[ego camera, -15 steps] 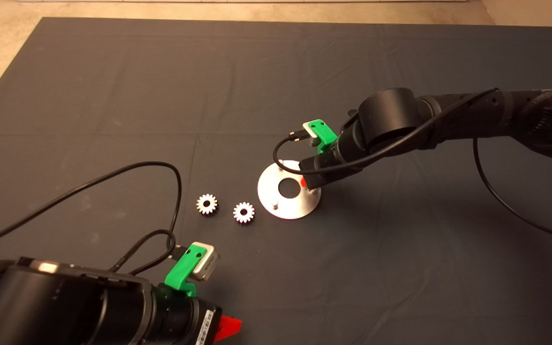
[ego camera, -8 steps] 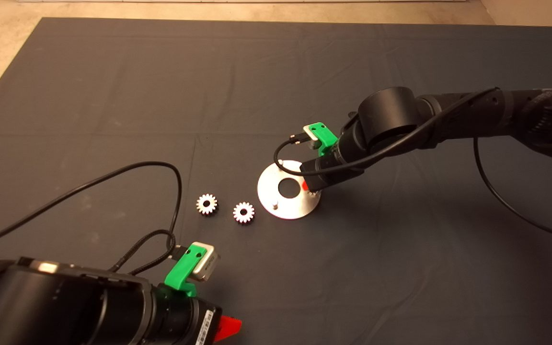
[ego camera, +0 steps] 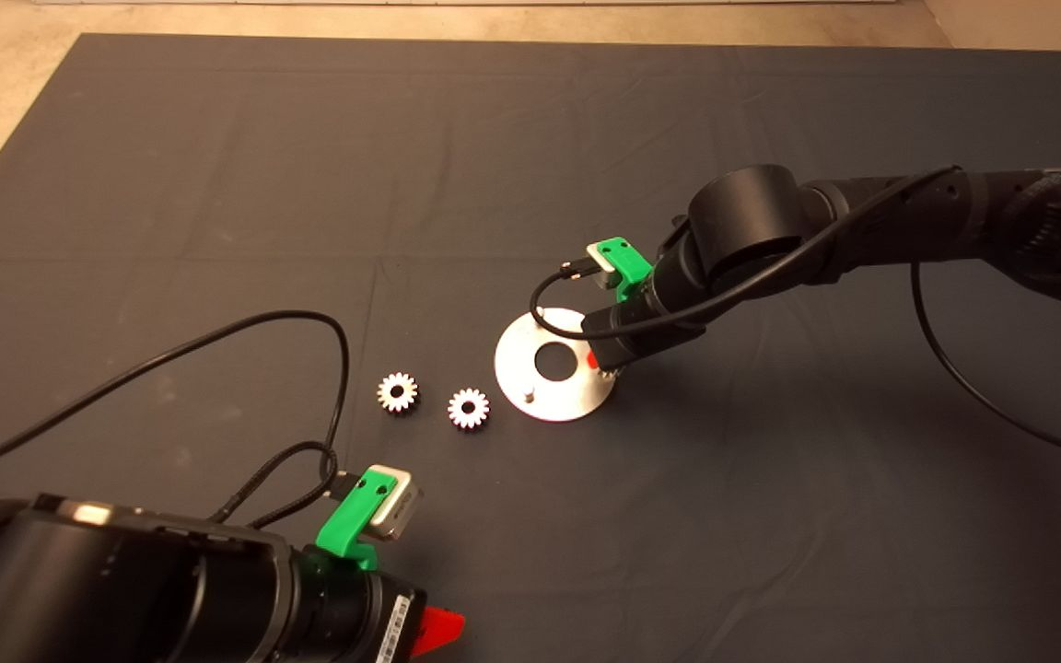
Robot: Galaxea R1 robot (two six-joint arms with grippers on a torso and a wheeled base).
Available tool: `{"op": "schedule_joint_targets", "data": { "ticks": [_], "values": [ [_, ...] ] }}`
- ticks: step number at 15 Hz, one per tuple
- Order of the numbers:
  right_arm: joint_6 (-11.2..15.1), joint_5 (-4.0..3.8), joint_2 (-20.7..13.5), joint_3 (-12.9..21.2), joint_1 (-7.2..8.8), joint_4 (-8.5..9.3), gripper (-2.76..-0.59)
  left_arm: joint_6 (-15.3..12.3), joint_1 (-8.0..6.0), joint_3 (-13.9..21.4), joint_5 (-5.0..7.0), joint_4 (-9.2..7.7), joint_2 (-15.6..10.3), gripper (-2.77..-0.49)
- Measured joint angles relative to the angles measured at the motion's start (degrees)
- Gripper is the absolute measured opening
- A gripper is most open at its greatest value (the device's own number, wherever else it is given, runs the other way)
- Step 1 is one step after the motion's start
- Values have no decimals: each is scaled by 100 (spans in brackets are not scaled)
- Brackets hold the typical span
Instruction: Install three planetary gears onto the carrier pins
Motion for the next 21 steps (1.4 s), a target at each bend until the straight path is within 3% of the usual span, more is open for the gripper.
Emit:
{"op": "schedule_joint_targets", "data": {
  "ticks": [7,9,17,21],
  "values": [
    [-194,10,2,-46,5,17,-241,0,0,0,0,0,-1,-151],
    [-194,52,3,-99,0,17,-241,-2,0,0,0,0,-1,-151],
    [-226,61,17,-124,0,22,-241,-13,0,0,0,-1,-15,-151],
    [-312,0,96,-208,-37,23,-241,-15,0,0,0,0,-15,-151]
  ]
}}
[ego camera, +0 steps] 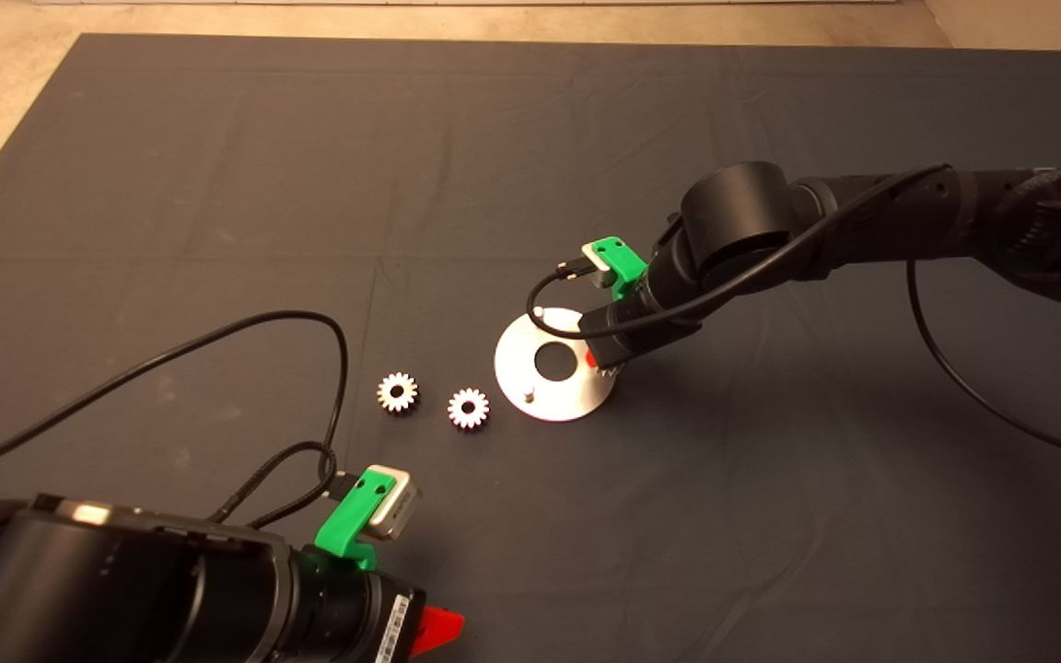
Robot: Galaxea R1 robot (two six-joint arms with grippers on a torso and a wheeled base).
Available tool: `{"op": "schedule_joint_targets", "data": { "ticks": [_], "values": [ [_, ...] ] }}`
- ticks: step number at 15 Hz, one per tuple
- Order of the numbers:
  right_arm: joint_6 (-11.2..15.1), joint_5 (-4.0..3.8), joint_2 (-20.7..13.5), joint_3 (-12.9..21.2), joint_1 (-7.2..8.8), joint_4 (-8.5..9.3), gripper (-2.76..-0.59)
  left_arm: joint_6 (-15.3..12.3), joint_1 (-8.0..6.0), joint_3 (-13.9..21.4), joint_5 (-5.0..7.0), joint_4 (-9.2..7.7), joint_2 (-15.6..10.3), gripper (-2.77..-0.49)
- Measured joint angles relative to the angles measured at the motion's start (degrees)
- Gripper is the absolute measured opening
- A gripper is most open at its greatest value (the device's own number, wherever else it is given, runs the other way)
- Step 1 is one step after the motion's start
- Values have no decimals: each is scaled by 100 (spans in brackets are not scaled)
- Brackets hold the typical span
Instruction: Install three planetary gears onto the carrier pins
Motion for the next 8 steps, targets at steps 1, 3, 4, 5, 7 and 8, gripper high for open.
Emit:
{"op": "schedule_joint_targets", "data": {
  "ticks": [1,3,4,5,7,8],
  "values": [
    [-42,-10,13,-20,-18,0,-241,0,0,0,2,-1,0,-151],
    [-50,-7,17,-32,-17,0,-240,0,-1,0,-2,0,0,-151],
    [-50,-7,17,-41,-16,0,-240,0,-2,0,0,-1,0,-151],
    [-50,-7,17,-41,-16,0,-240,0,0,0,0,0,1,-151],
    [-50,-2,17,-41,-16,0,-240,0,0,0,0,0,0,-151],
    [-50,-5,17,-41,-16,1,-240,0,0,0,0,0,0,-151]
  ]
}}
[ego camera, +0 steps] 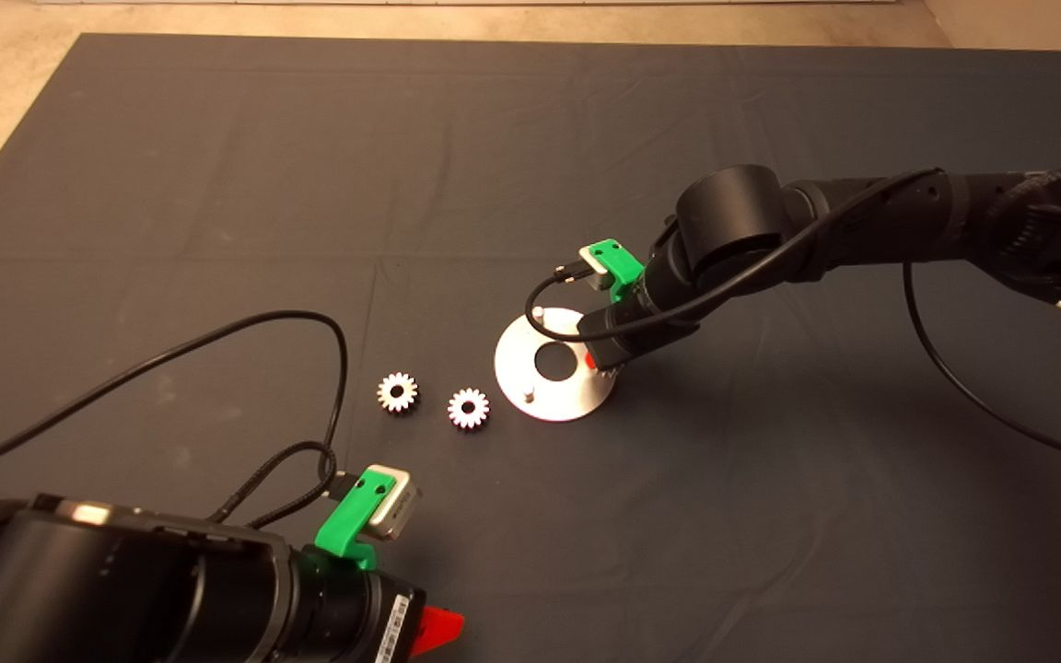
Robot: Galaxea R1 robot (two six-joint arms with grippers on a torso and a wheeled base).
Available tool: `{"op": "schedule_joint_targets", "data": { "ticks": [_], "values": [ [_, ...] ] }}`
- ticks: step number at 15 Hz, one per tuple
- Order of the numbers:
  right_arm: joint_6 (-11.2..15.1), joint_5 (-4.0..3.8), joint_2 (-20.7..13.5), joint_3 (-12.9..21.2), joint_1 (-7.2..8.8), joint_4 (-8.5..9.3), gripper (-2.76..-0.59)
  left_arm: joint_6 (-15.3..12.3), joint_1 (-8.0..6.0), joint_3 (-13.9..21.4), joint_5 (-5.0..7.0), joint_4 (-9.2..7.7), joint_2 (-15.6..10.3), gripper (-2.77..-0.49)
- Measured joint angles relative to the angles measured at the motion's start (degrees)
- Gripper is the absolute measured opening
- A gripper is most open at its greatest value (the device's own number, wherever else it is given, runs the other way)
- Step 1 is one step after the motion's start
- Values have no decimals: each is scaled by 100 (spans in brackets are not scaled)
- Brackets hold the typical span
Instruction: Install three planetary gears onto the carrier pins
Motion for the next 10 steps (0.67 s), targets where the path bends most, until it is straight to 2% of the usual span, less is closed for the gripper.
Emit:
{"op": "schedule_joint_targets", "data": {
  "ticks": [10],
  "values": [
    [0,5,0,0,2,4,-235,0,0,0,0,0,0,-151]
  ]
}}
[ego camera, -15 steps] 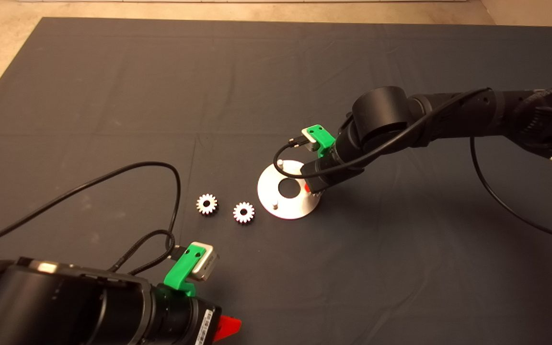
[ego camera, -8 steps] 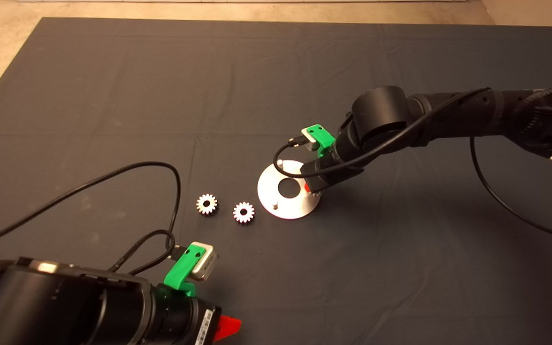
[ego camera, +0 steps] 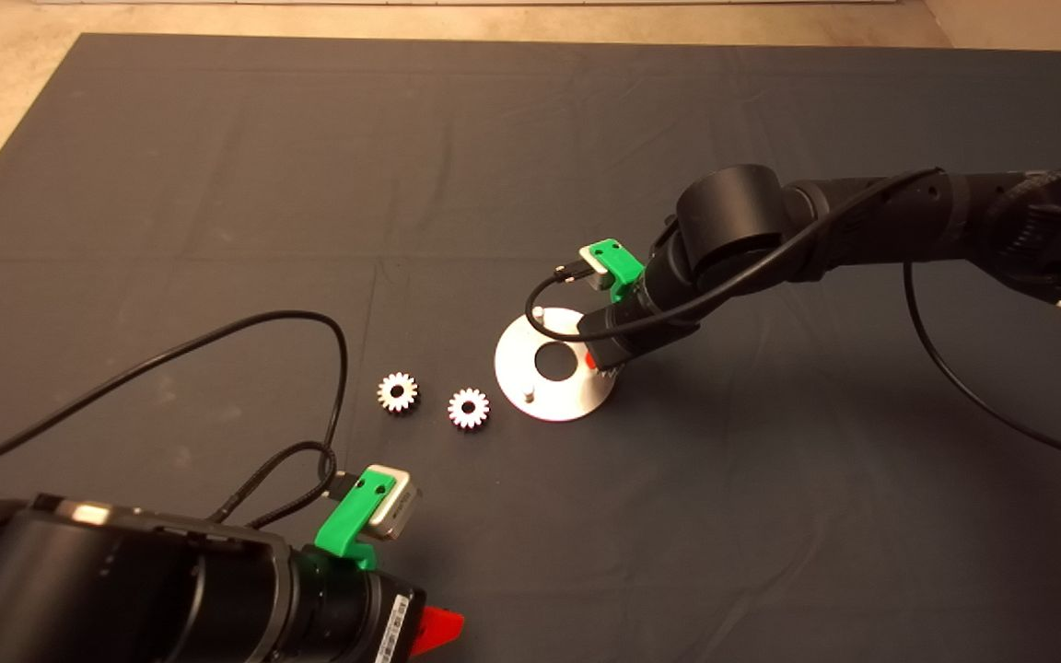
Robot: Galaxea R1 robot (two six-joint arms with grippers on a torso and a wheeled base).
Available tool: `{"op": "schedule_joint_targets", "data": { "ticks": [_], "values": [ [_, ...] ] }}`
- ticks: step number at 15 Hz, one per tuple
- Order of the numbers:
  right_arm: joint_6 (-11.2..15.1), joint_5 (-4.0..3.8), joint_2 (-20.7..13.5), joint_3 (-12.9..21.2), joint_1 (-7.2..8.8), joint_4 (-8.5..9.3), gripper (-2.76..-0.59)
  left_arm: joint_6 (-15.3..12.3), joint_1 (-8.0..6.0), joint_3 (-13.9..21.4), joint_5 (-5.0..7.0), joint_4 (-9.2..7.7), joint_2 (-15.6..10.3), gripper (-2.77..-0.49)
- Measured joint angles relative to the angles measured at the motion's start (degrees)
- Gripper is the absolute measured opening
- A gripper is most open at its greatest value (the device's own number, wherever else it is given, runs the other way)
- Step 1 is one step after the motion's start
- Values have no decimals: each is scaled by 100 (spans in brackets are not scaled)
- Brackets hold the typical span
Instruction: Install three planetary gears onto the carrier pins
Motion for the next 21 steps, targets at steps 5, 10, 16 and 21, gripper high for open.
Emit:
{"op": "schedule_joint_targets", "data": {
  "ticks": [5,10,16,21],
  "values": [
    [0,-2,0,2,0,0,-233,0,-2,0,0,0,0,-151],
    [0,-5,-1,2,2,0,-223,1,-2,0,0,0,0,-151],
    [0,22,0,5,35,-2,-205,1,-2,0,0,0,0,-151],
    [4,26,0,194,88,11,-194,0,0,0,0,0,2,-151]
  ]
}}
